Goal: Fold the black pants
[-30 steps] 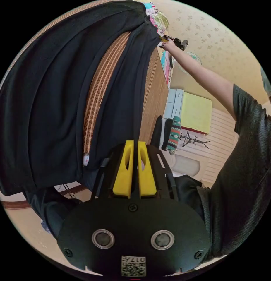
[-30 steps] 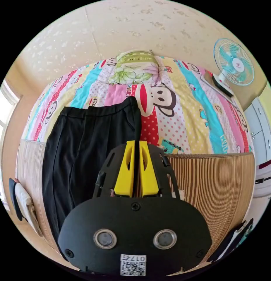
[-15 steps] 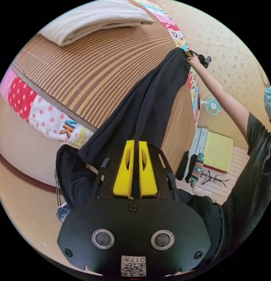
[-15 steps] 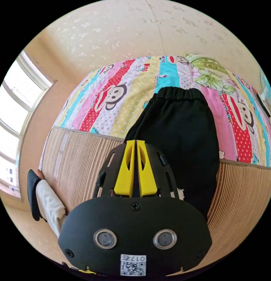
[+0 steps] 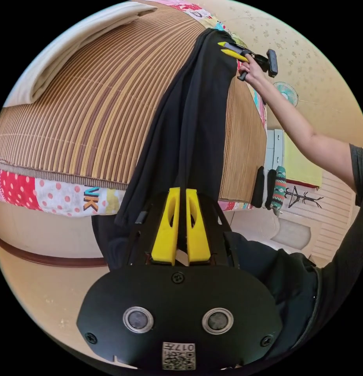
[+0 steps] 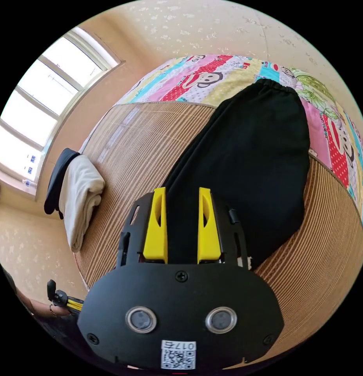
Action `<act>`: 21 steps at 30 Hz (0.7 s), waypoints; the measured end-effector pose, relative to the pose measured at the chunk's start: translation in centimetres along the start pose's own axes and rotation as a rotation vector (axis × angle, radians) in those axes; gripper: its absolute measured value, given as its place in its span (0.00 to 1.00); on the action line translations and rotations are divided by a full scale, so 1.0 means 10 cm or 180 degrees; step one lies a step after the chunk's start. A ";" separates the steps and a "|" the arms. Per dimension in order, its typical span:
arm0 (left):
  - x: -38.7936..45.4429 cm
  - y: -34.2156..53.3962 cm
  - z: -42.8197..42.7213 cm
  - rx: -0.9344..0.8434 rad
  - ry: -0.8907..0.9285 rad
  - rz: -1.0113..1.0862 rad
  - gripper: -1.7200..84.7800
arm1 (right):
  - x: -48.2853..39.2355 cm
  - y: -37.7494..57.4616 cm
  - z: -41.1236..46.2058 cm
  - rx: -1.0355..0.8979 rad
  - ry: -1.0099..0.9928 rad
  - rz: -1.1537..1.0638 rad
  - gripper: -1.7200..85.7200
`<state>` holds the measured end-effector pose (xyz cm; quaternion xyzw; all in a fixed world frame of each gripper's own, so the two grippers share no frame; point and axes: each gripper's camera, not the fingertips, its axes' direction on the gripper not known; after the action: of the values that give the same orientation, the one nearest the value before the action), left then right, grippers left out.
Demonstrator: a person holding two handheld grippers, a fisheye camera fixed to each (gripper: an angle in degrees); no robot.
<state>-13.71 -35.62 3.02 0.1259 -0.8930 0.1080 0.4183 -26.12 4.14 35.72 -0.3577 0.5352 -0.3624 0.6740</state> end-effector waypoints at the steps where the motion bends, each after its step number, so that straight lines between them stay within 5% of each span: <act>1: 0.02 0.00 0.00 -0.0028 -0.0006 0.0045 0.03 | -0.06 -0.14 0.16 0.0000 -0.0046 0.0072 0.13; 4: 0.02 0.00 -0.02 -0.0085 -0.0022 0.0135 0.03 | -0.06 -0.33 0.52 -0.0006 0.0519 0.0552 0.06; 11: -0.04 0.05 -0.06 -0.0271 0.0332 0.0251 0.03 | -0.17 -0.03 0.14 0.0839 0.0465 0.0680 0.05; 17: -0.12 0.09 -0.24 -0.0372 0.0203 0.0384 0.03 | 0.22 -0.35 0.71 0.0269 -0.0003 0.0812 0.06; 21: -0.18 0.06 -0.28 -0.0542 0.0160 0.0413 0.03 | 0.36 -0.10 0.33 0.0430 -0.0371 0.0824 0.09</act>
<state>-10.77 -33.95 3.29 0.0291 -0.8945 0.0617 0.4419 -22.39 0.84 35.51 -0.2599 0.5112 -0.2863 0.7676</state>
